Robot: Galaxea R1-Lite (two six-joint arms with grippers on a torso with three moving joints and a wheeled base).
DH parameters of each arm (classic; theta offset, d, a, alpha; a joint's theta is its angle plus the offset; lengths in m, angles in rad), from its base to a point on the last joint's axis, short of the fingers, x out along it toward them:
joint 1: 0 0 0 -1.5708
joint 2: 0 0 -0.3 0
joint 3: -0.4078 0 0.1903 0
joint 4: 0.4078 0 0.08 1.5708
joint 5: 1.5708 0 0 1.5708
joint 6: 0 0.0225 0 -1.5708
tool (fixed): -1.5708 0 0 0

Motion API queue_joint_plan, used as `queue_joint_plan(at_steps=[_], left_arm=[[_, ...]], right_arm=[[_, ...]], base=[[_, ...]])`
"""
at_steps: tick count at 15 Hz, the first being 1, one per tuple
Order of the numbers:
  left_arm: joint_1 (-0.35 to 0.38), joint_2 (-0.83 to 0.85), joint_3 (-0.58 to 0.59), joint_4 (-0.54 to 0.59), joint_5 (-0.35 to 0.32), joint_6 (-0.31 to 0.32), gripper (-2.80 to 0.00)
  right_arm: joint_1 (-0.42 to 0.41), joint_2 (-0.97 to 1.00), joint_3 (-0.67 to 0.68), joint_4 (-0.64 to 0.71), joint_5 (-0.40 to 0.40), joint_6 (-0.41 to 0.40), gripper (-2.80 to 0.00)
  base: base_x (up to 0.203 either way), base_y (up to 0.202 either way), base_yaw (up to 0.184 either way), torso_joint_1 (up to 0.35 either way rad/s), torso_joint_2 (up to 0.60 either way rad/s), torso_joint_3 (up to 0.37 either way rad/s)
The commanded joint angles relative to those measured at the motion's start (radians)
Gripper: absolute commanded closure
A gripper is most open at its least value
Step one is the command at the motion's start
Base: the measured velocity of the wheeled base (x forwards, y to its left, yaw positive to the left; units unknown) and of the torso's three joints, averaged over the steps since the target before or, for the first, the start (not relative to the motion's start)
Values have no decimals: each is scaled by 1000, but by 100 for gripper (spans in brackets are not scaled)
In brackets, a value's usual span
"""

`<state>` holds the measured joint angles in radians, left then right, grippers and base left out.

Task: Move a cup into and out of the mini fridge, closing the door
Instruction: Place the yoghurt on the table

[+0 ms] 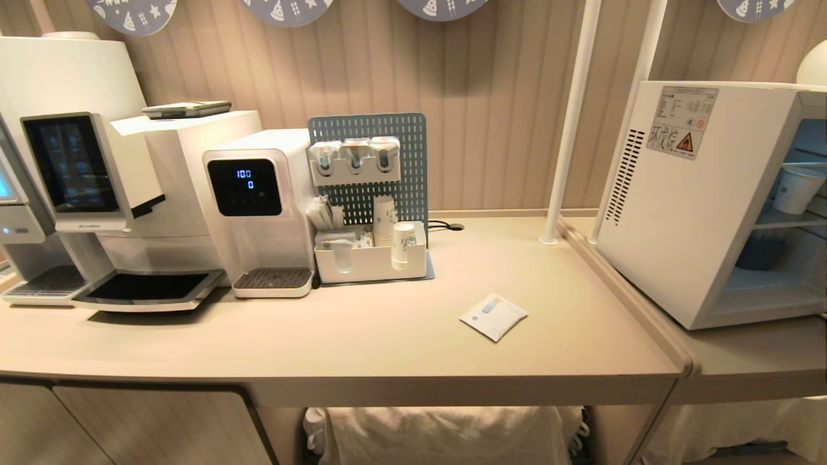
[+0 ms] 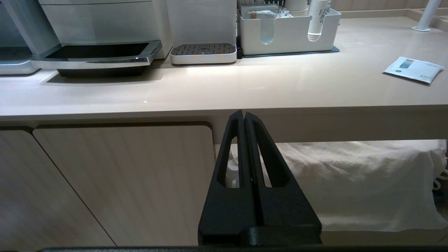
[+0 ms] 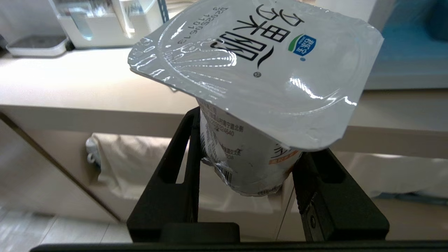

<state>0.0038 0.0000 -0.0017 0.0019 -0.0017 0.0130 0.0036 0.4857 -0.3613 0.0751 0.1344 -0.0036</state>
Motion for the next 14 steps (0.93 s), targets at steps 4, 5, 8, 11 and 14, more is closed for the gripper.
queue_joint_plan(at_steps=[4,5,8,11,14], left_arm=[[1,0,0,0,0,-1,0],[1,0,0,0,2,-1,0],[1,0,0,0,2,-2,0],[1,0,0,0,2,-2,0],[1,0,0,0,2,-4,0]], right_arm=[[4,576,103,-513,17,0,0],[5,672,137,-644,18,0,0],[14,1018,235,-1060,18,0,0],[21,1368,299,-1400,14,13,0],[25,1576,208,-1568,-5,34,0]], base=[[0,0,0,0,0,0],[0,0,0,0,0,0],[0,0,0,0,0,0],[0,0,0,0,0,0],[0,0,0,0,0,0]])
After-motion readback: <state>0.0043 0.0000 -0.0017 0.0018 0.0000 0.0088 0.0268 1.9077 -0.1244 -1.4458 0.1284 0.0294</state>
